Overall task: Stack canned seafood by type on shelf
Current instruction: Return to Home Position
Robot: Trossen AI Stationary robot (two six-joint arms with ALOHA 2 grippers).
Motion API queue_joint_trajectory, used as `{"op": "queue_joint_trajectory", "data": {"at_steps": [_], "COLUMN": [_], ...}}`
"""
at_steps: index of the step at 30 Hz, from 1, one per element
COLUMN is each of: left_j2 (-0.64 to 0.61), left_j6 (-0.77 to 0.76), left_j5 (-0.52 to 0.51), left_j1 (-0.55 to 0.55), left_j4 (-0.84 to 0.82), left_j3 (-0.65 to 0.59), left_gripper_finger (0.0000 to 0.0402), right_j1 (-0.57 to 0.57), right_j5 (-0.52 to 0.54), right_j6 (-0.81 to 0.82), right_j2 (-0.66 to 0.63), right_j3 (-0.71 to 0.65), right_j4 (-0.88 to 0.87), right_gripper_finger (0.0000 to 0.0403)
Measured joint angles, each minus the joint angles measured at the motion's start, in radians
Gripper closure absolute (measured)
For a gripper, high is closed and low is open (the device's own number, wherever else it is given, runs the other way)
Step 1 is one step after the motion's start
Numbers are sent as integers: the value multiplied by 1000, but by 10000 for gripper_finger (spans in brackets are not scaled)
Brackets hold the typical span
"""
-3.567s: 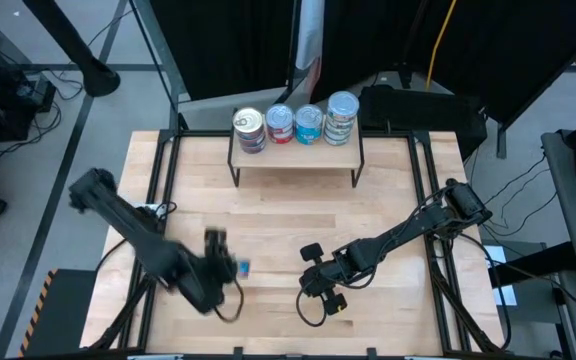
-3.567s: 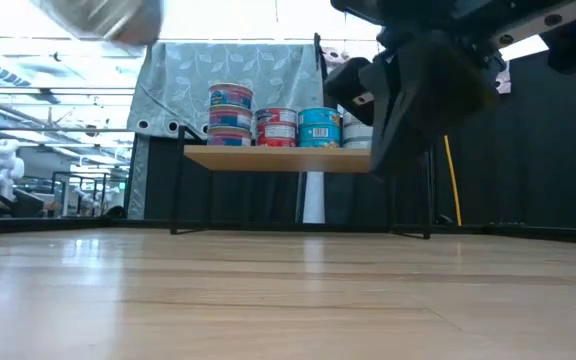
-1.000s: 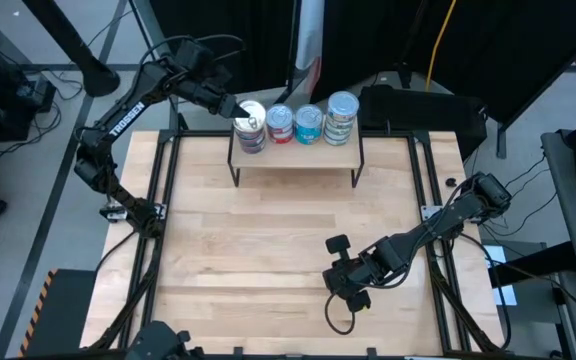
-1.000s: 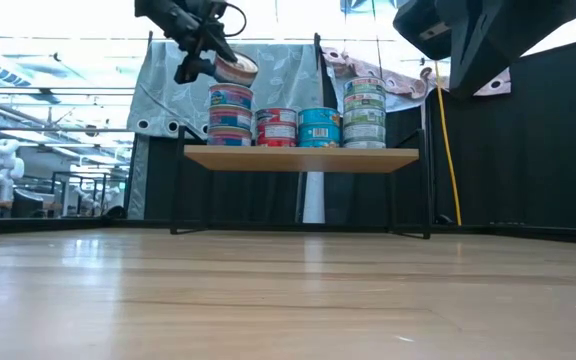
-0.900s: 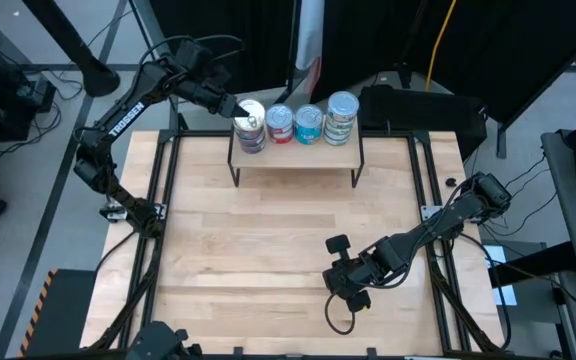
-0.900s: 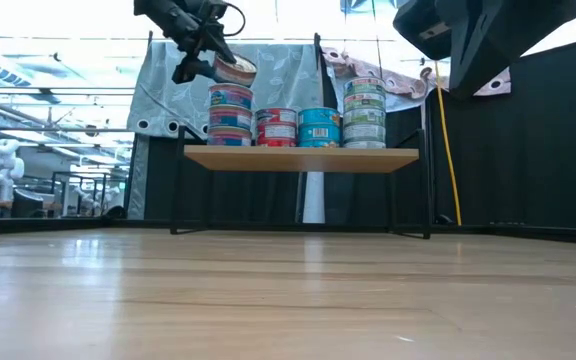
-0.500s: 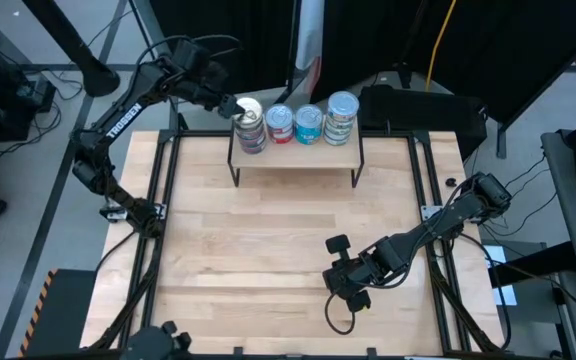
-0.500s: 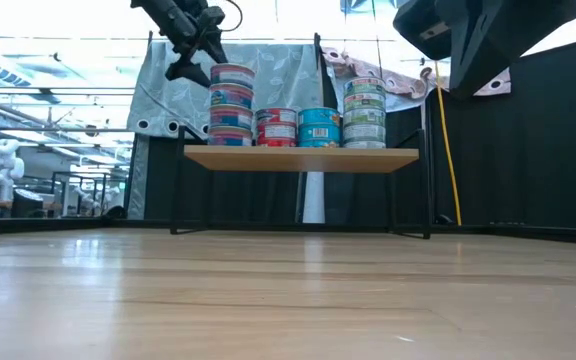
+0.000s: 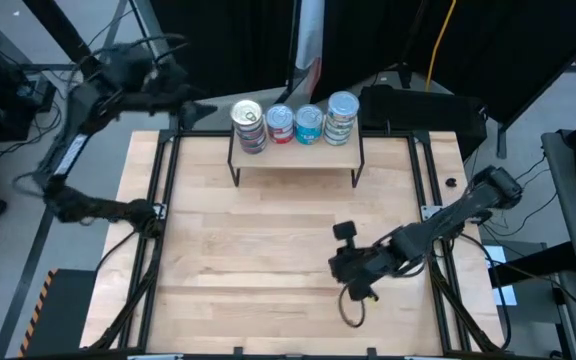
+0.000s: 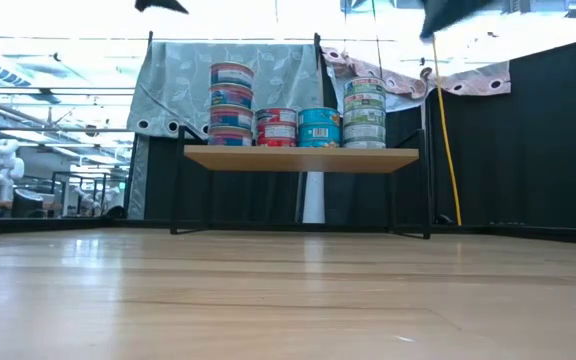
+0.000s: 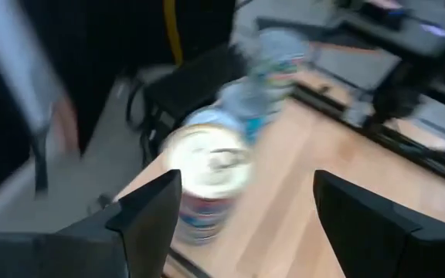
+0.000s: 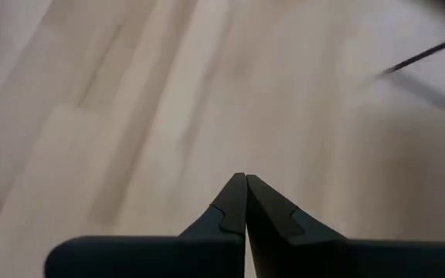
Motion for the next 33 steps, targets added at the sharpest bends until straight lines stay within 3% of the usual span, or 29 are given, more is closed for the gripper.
{"op": "queue_joint_trajectory", "data": {"at_steps": [4, 8, 13, 17, 19, 25, 33], "left_j2": [-135, -260, -405, -484, -510, -557, -569], "left_j6": [75, 118, 175, 196, 201, 198, 156], "left_j5": [4, 13, 10, -11, -26, -152, -247], "left_j1": [-135, -329, -497, -575, -608, -703, -762], "left_j4": [70, 280, 504, 682, 786, 995, 1224], "left_j3": [-58, -226, -512, -741, -846, -1077, -1293], "left_gripper_finger": [113, 144, 245, 353, 388, 397, 398], "right_j1": [-7, 3, -3, -42, -69, -144, -257], "right_j5": [107, 112, 19, -28, -28, -37, -118], "right_j6": [-25, -102, -226, -273, -277, -273, -176], "right_j2": [-157, -353, -622, -812, -893, -1042, -1058], "right_j3": [-1, -100, -390, -645, -749, -1011, -1235], "right_j4": [7, 165, 459, 685, 770, 1035, 1244], "right_gripper_finger": [403, 403, 403, 403, 403, 403, 403]}}
